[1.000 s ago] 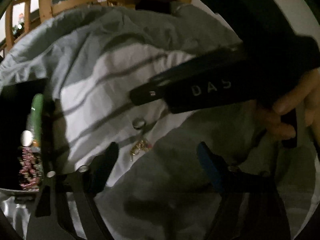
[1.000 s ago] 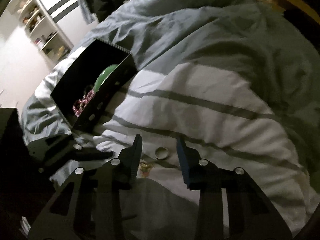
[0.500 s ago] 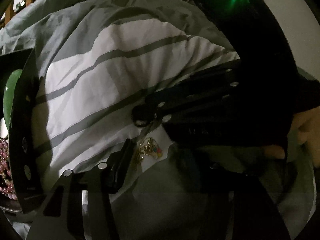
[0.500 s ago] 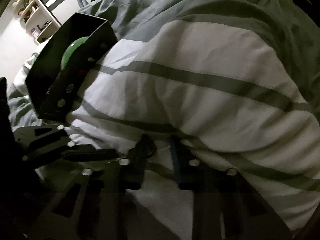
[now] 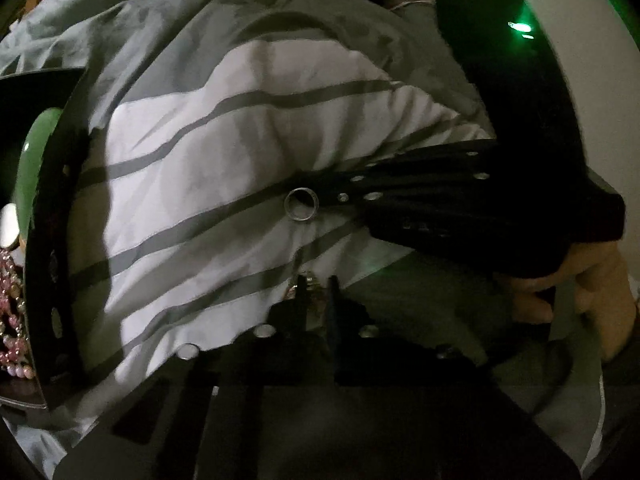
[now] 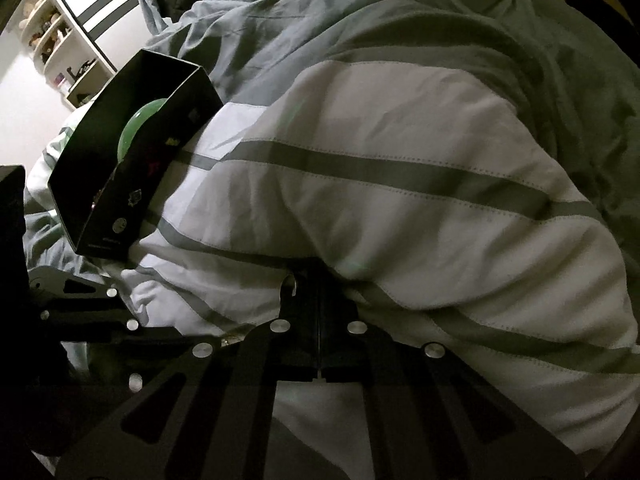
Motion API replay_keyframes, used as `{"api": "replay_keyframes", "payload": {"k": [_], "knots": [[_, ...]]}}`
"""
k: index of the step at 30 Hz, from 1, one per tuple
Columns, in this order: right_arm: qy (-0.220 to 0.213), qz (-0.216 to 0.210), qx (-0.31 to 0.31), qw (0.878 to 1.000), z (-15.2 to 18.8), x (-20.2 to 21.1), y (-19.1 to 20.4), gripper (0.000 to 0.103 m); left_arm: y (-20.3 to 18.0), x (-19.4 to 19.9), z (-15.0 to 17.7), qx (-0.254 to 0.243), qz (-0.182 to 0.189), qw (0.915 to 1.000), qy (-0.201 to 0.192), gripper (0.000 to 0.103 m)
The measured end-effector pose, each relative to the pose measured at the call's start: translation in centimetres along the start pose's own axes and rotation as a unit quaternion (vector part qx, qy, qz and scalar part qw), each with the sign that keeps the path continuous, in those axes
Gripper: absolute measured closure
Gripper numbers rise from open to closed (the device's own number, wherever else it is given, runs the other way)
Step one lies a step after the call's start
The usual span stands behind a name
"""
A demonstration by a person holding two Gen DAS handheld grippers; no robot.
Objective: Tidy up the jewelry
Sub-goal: 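Grasp the small gold charm with the left gripper while the right gripper grasps the silver ring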
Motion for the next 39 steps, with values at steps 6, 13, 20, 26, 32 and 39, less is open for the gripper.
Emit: {"api": "replay_keyframes", "payload": {"k": [6,13,20,26,32,39], "knots": [[0.002,0.000,-0.002,1.000,0.0,0.7,-0.1,0.102,0.5,0.1,0.1,0.003,-0.019,0.9998,-0.004,0.096],[0.003,-0.003,-0.008,1.000,0.0,0.5,-0.4,0.102,0.1,0.4,0.4,-0.013,-0.025,0.9994,-0.018,0.042],[0.003,0.002,-0.007,1.000,-0.1,0.0,-0.2,0.102,-0.4,-0.6,0.6,-0.016,-0.026,0.9995,0.007,0.068],[0.000,0.003,-0.009,1.000,0.1,-0.1,0.0,0.102,0.9,-0.4,0.3,0.012,-0.032,0.9994,0.008,0.091],[-0.011,-0.008,-0.010,1.000,-0.1,0.3,-0.1,0.102,3.4,0.1,-0.8,0.048,-0.042,0.9979,-0.010,0.098],[-0.035,-0.025,-0.011,0.999,-0.1,1.8,0.6,0.102,3.9,1.7,-1.3,0.056,-0.039,0.9973,-0.027,0.099]]}}
Point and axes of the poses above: each gripper's, at about its wrist camera, not at the fingertips, and x roughly against the way its jaws point, y to its left, z to its underside, the point moved 1 cm from there along -x, roughly the way its jaws point, and after that the axes turned 13 degrees about -z, right-handed, at the moved point
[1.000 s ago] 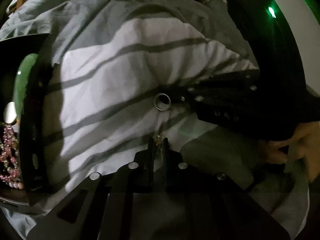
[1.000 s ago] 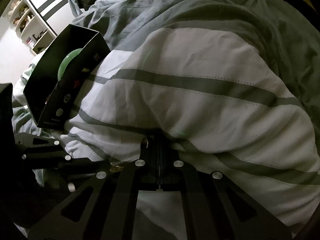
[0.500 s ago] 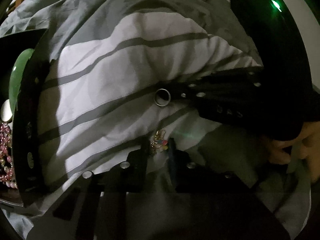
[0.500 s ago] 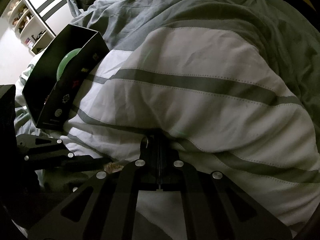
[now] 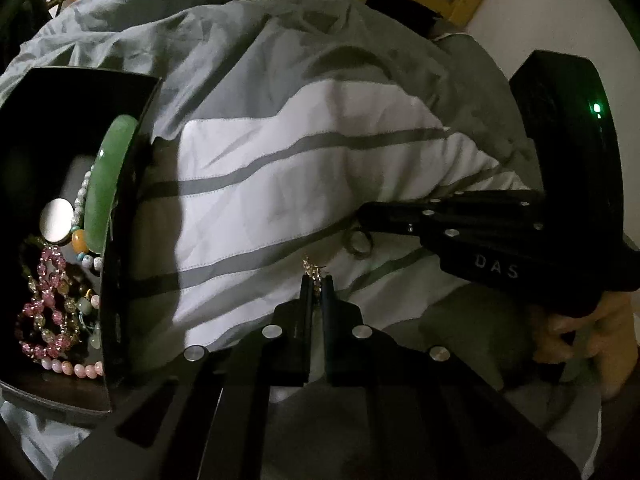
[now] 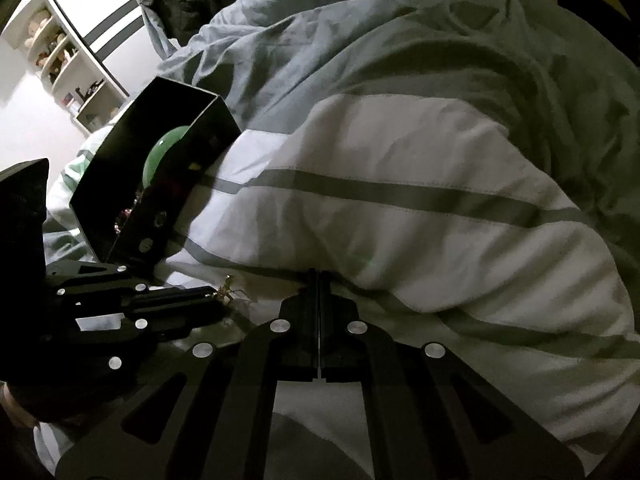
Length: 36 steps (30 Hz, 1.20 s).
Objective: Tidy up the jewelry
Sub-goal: 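Grasp the small gold charm with the left gripper while the right gripper grasps the silver ring, then carry the gold charm over the box with the left gripper while the right gripper carries the ring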
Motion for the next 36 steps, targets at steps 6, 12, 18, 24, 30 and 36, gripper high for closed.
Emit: {"api": "replay_keyframes", "payload": {"k": [6,12,18,24,30,36], "knots": [[-0.006,0.008,-0.005,1.000,0.5,0.7,0.2,0.102,0.8,2.0,-0.1,0.010,-0.001,0.9998,-0.018,0.099],[0.025,0.054,0.025,0.998,1.4,-1.4,0.9,0.101,0.1,3.7,0.6,0.016,-0.001,0.9991,-0.038,0.099],[0.029,0.073,0.034,0.996,1.4,-2.3,0.5,0.101,-0.2,4.1,0.1,0.015,0.000,0.9991,-0.040,0.099],[0.026,0.094,0.050,0.994,1.5,-2.4,1.0,0.101,-0.2,3.9,-0.2,0.013,0.000,0.9991,-0.040,0.099],[0.011,0.059,0.037,0.998,1.5,-1.4,1.5,0.036,-0.2,3.9,-0.3,0.013,0.002,0.9991,-0.041,0.099],[0.007,0.089,0.062,0.994,2.1,-2.1,2.1,0.008,-0.3,4.1,-0.3,0.010,0.003,0.9990,-0.042,0.099]]}}
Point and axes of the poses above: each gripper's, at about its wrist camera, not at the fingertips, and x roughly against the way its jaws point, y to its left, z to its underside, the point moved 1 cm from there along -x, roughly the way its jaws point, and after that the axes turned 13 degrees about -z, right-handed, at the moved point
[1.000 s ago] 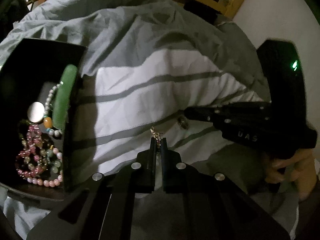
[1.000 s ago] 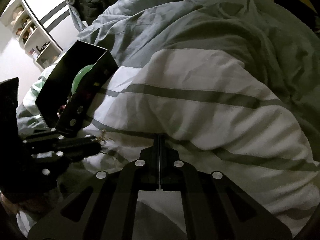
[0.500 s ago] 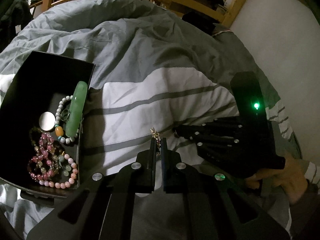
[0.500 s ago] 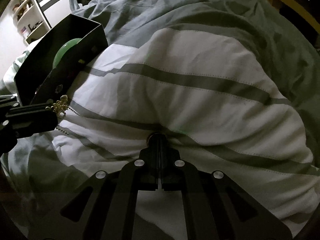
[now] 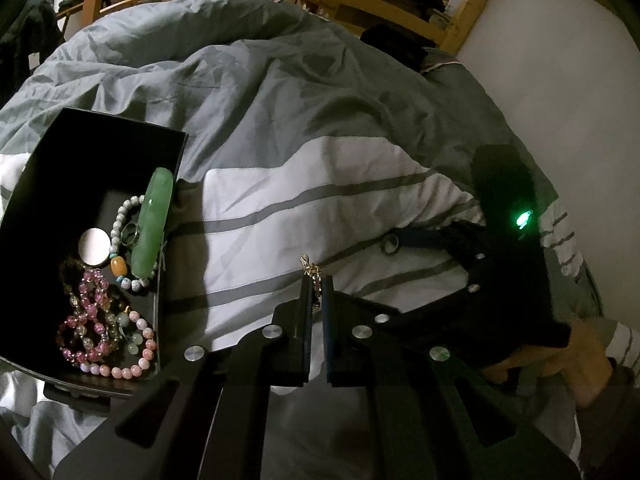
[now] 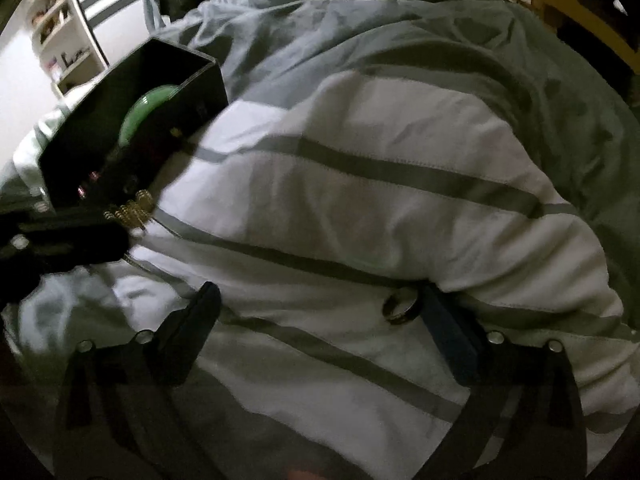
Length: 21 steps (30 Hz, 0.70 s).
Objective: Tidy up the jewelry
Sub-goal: 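Carry the gold charm over the box with the left gripper while the right gripper carries the ring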
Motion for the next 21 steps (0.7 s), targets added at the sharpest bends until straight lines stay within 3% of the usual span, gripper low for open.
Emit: {"api": "replay_keyframes", "payload": {"k": [5,7,11,14,21], "knots": [[0.009,0.012,0.006,1.000,0.3,-0.7,0.1,0.012,0.1,0.5,-0.2,0.003,0.001,1.0000,-0.006,0.099],[0.007,0.018,-0.005,1.000,0.4,-0.5,-0.5,0.048,0.3,0.7,-0.3,0.006,0.001,0.9999,-0.009,0.099],[-0.002,0.010,-0.040,0.999,0.3,0.1,-2.5,0.082,0.5,0.6,-0.3,0.009,0.001,0.9999,-0.008,0.099],[-0.005,-0.005,-0.050,0.999,0.6,0.5,-2.7,0.082,0.3,0.6,-0.4,0.006,0.002,0.9999,-0.008,0.099],[-0.002,0.007,-0.043,0.999,0.3,0.2,-2.6,0.082,0.5,0.8,-0.6,0.008,0.006,0.9999,-0.013,0.099]]}}
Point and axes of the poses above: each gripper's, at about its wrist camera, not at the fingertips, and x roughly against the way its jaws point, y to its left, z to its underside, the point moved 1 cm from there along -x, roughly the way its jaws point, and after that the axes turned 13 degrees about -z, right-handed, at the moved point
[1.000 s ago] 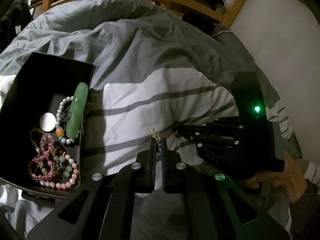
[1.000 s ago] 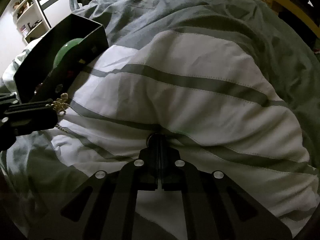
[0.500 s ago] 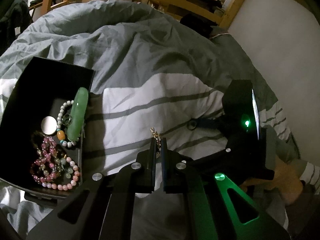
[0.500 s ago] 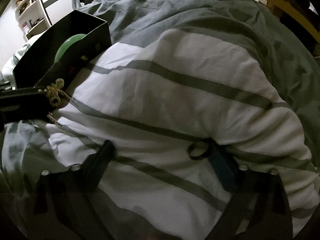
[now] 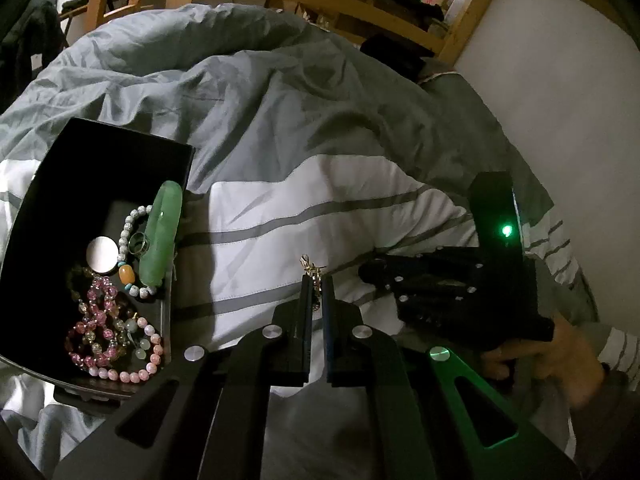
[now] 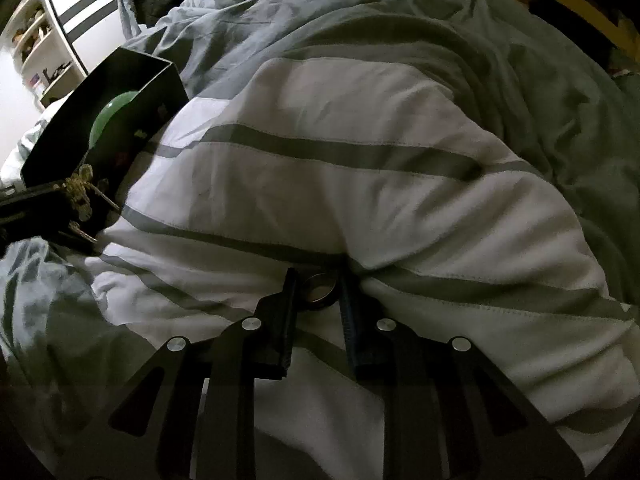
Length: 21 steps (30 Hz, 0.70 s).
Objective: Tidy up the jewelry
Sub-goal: 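Carry the gold charm over the box with the left gripper while the right gripper carries the ring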
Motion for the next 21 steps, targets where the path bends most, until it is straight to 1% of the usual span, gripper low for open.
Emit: {"api": "replay_keyframes", "payload": {"k": [3,7,9,14,21], "knots": [[-0.005,-0.006,-0.004,1.000,-0.3,0.2,-0.5,0.082,0.0,0.3,-0.2,0.001,0.002,1.0000,-0.005,0.099],[-0.034,-0.026,-0.002,0.999,0.1,2.0,-0.5,0.082,0.4,1.2,-0.5,0.005,0.002,0.9998,-0.017,0.099],[-0.044,-0.023,0.004,0.999,0.0,2.8,-0.1,0.082,0.8,1.7,-0.8,0.006,-0.001,0.9997,-0.024,0.099],[-0.070,-0.023,0.038,0.997,-1.2,5.1,2.3,0.082,2.1,3.2,-1.4,0.013,-0.018,0.9989,-0.042,0.099],[-0.085,-0.024,0.079,0.993,-2.9,7.0,5.8,0.082,4.8,5.1,-1.8,0.030,-0.048,0.9969,-0.055,0.099]]}}
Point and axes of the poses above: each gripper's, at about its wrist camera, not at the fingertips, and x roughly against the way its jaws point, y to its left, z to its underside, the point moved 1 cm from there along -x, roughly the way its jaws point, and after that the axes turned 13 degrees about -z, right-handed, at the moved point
